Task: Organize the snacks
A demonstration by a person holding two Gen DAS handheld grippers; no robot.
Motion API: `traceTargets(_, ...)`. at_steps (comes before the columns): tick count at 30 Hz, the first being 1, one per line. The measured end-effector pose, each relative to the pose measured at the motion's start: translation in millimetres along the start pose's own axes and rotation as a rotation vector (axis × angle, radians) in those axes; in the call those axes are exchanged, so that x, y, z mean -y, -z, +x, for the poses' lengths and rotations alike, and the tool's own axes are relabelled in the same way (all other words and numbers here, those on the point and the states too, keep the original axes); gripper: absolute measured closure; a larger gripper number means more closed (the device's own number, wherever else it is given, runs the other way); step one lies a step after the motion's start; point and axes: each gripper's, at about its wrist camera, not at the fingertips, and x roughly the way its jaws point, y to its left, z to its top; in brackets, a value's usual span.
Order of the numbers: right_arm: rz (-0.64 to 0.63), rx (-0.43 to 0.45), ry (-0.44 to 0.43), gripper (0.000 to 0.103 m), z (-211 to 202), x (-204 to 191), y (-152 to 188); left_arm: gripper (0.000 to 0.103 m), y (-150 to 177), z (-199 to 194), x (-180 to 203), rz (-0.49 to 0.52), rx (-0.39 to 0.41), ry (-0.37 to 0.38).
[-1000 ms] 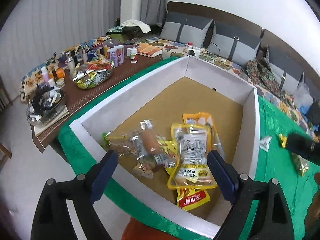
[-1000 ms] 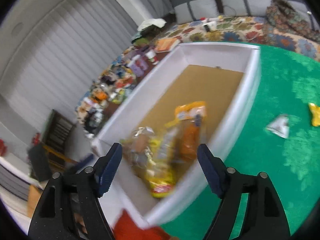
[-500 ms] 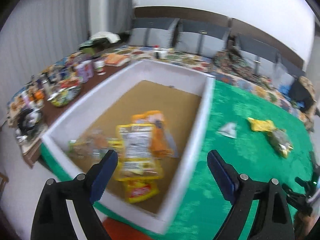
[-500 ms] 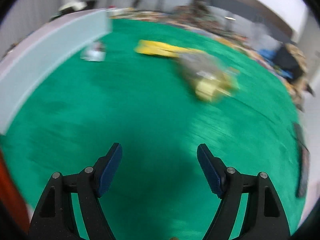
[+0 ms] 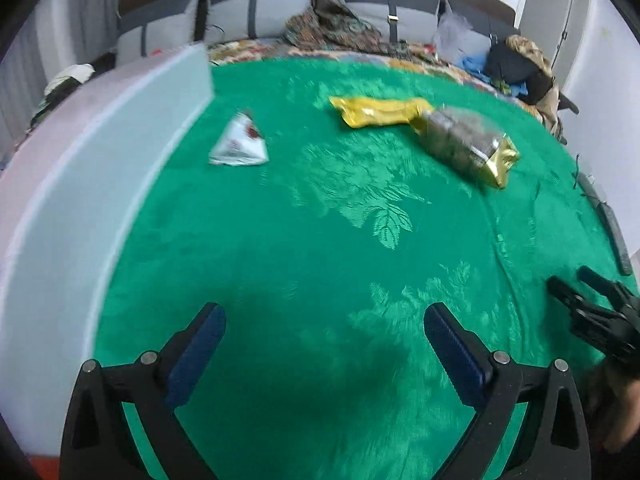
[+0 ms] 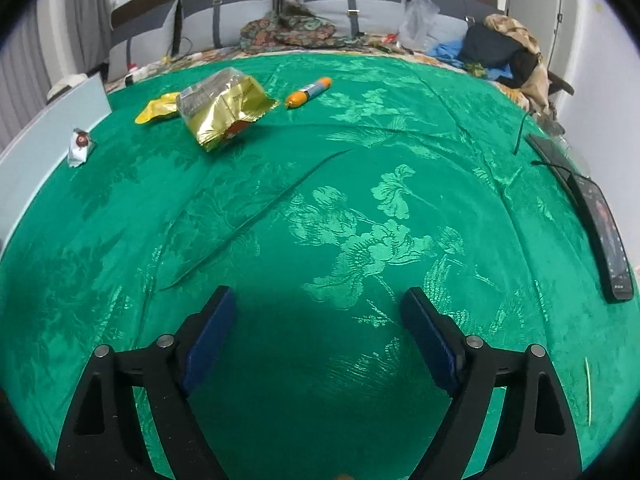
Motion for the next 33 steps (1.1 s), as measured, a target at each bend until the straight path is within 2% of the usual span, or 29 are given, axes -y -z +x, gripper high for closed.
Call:
traceTargets(4,0.001,0.000,0.001,0.015,-0.5,-2.9,0.9,0.004,-11.6,33.1,10.7,0.023,-0.007,-0.010)
traceTargets(6,0.003,0.001,0.000,0.015,1.6,-3.6,1.3,0.003,-6.8,43.3,12.2,0.038,-0.023,-0.018)
traceTargets(7,0.004,0.001,0.000,0.015,5.5,-2.1,1.8,0.001,-2.8,43.4,15.6,0.071,0.013,-0.046)
traceTargets(8,0.004,0.001,0.001,0.015,5.7,-2.3,2.1,0.001,1.1,42.0,16.3,0.075,0.037,-0.043)
traceTargets(33,0.004,0.000,0.003,0.015,4.8,-1.6,2.1,0.000,0.0,43.2,14.7,0.069,0.031,-0.031)
